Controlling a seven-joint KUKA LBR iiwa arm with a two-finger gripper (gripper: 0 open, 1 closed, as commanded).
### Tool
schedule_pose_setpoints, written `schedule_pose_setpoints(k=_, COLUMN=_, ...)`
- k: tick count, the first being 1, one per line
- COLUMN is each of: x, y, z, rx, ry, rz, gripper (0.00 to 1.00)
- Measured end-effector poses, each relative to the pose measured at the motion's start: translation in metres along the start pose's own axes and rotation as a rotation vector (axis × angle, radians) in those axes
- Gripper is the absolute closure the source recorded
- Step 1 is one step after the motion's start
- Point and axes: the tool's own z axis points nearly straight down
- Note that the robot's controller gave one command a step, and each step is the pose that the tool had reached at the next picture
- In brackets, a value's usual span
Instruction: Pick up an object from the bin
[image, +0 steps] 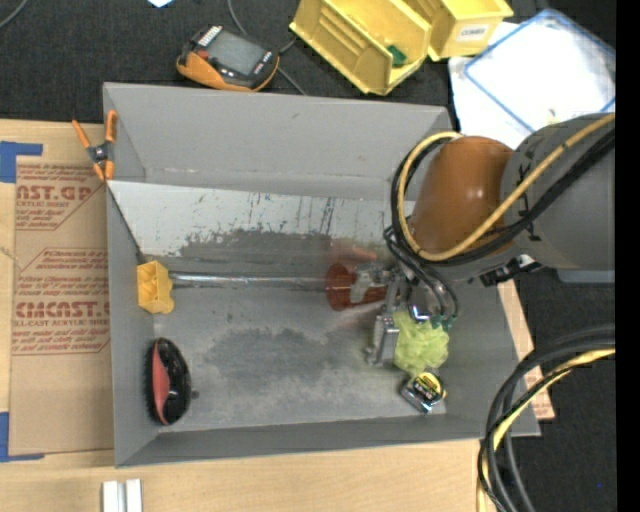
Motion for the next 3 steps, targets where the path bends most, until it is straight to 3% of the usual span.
schedule_pose_setpoints(k=1, x=-0.002, y=0.000, z=-0.004, rx=0.001, ry=-0.007, rz=-0.001, gripper=0.00)
schedule_pose_setpoints(k=2, x=0.040, y=-0.115, z=0.072, rx=0.000, ry=-0.006, rz=-0.035, gripper=0.00)
schedule_pose_setpoints(k=3, x=0.033, y=-0.087, z=0.005, rx=-0.002, ry=-0.019, rz=-0.109, gripper=0.00)
